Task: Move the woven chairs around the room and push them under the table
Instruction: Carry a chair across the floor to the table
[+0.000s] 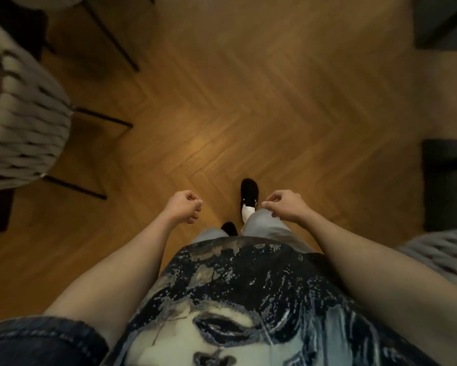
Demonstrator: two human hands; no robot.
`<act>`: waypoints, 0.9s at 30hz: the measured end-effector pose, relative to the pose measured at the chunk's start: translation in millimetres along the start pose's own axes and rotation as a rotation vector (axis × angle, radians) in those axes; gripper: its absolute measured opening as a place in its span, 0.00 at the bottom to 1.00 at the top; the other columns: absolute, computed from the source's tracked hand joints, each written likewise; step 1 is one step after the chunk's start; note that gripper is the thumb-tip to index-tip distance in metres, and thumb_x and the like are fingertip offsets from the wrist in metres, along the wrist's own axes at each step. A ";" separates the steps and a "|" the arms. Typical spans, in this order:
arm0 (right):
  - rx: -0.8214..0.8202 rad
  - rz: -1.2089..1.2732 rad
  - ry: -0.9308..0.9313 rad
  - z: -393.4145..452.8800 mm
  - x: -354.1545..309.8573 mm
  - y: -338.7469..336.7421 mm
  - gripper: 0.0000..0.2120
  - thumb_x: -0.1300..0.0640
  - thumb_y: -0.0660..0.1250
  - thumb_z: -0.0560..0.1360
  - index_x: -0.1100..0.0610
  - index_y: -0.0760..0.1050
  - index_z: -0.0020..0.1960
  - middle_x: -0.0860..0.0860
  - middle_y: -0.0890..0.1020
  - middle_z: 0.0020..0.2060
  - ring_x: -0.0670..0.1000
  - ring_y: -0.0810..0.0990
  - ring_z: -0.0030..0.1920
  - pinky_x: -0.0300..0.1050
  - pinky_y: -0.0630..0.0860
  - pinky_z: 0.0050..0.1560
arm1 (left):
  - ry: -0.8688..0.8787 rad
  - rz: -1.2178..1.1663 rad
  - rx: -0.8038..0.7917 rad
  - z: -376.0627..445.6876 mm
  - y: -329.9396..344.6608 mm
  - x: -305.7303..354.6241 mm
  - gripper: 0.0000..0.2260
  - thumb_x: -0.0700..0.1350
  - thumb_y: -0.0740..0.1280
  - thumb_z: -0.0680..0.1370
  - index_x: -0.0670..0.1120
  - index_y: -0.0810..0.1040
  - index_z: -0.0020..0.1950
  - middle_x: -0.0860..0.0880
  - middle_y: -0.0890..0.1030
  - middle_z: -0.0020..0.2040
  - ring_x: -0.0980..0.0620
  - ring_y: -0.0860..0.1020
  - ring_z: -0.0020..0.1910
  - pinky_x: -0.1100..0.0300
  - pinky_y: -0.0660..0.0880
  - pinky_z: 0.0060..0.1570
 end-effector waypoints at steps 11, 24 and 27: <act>-0.282 -0.463 -0.210 108.9 -189.5 -32.0 0.10 0.50 0.68 0.81 0.55 0.78 0.57 0.52 0.82 0.49 0.49 0.81 0.50 0.41 0.77 0.45 | -0.112 -0.430 0.272 12.7 -80.2 -15.7 0.07 0.42 0.64 0.83 0.40 0.79 0.56 0.42 0.82 0.51 0.46 0.81 0.42 0.52 0.80 0.43; -0.377 -0.827 -0.373 181.4 -410.3 61.4 0.07 0.49 0.69 0.79 0.53 0.80 0.49 0.53 0.84 0.49 0.53 0.83 0.51 0.49 0.82 0.52 | -0.203 -0.747 0.396 56.2 -211.0 -68.7 0.05 0.44 0.65 0.82 0.44 0.78 0.53 0.44 0.83 0.51 0.49 0.82 0.42 0.51 0.81 0.46; -0.396 -0.867 -0.393 186.9 -459.2 88.0 0.06 0.50 0.69 0.79 0.52 0.79 0.47 0.52 0.84 0.48 0.52 0.83 0.50 0.46 0.81 0.49 | -0.233 -0.793 0.414 59.4 -252.0 -84.1 0.05 0.45 0.64 0.82 0.45 0.79 0.53 0.46 0.83 0.51 0.50 0.81 0.43 0.52 0.81 0.47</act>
Point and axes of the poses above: each hand's wrist, its own z-axis towards the middle knuckle, its own y-axis out of the palm, x = y × z, the point moved 1 cm from there along z, towards the middle knuckle
